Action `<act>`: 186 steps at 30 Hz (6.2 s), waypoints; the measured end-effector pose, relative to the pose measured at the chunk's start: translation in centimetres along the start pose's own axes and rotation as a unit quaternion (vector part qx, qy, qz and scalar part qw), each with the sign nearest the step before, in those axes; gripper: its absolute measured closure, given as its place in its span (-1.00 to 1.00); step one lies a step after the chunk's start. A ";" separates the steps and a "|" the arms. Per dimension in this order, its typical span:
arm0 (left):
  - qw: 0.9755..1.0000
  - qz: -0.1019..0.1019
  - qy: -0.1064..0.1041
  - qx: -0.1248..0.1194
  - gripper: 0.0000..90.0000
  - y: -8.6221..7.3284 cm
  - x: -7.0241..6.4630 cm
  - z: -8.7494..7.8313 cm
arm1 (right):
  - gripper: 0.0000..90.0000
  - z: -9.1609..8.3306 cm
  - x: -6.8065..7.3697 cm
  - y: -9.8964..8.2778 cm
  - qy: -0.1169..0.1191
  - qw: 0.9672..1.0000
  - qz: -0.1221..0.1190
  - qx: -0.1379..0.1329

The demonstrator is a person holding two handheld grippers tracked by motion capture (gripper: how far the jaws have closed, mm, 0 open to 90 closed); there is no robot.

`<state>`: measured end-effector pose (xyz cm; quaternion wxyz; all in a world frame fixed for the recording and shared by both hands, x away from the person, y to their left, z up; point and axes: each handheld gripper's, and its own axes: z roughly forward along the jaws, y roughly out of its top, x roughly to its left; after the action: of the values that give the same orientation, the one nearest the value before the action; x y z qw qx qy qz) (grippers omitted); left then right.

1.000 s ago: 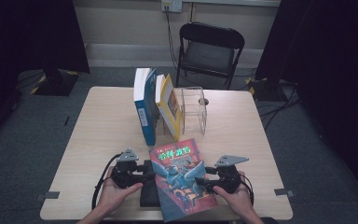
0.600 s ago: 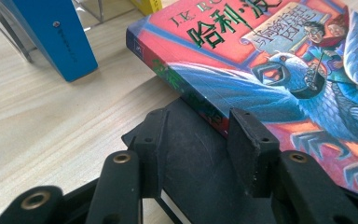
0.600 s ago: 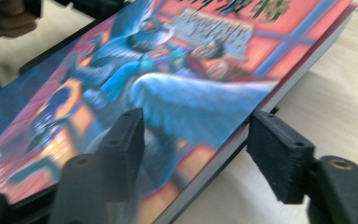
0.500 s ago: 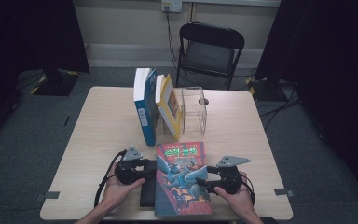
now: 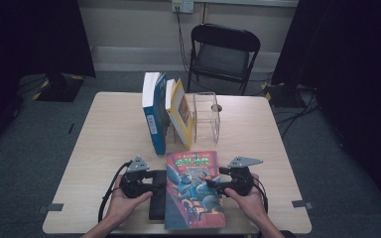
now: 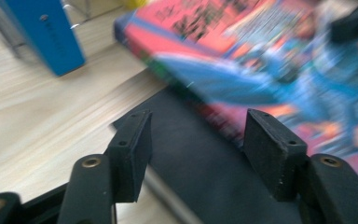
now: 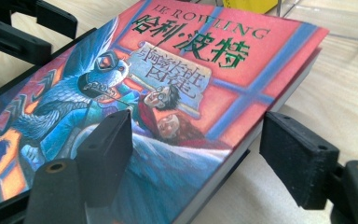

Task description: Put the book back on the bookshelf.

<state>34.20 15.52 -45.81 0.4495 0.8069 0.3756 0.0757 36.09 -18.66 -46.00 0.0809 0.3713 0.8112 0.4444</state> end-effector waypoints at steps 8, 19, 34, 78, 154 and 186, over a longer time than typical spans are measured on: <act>1.000 0.018 -0.020 0.003 -0.27 0.1 -1.2 1.0 | -0.51 0.1 -0.1 -0.2 -0.002 1.000 0.010 0.001; 0.999 0.010 -0.041 -0.002 -0.40 0.1 -1.1 2.0 | -0.75 1.2 -0.2 0.0 0.013 1.000 0.027 0.008; 0.998 0.018 -0.054 0.012 -0.38 0.0 -1.5 1.7 | -0.27 0.2 0.7 0.4 -0.024 1.000 0.005 -0.006; 0.997 0.029 -0.065 0.006 -0.42 -0.4 -1.6 1.5 | -0.06 2.2 0.6 2.1 0.099 0.993 0.069 0.009; 0.992 -0.032 -0.122 -0.015 0.30 3.5 -2.5 2.1 | 0.14 -0.5 0.0 3.6 0.100 0.994 0.036 -0.011; 0.982 0.087 -0.065 -0.156 0.63 8.4 -3.7 -3.6 | 0.53 -5.6 2.0 9.7 0.096 0.983 -0.032 -0.155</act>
<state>34.45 12.74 -36.34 0.5847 0.7599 0.2575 0.1200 37.21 -17.83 -34.69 0.0731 0.2834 0.7481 0.5956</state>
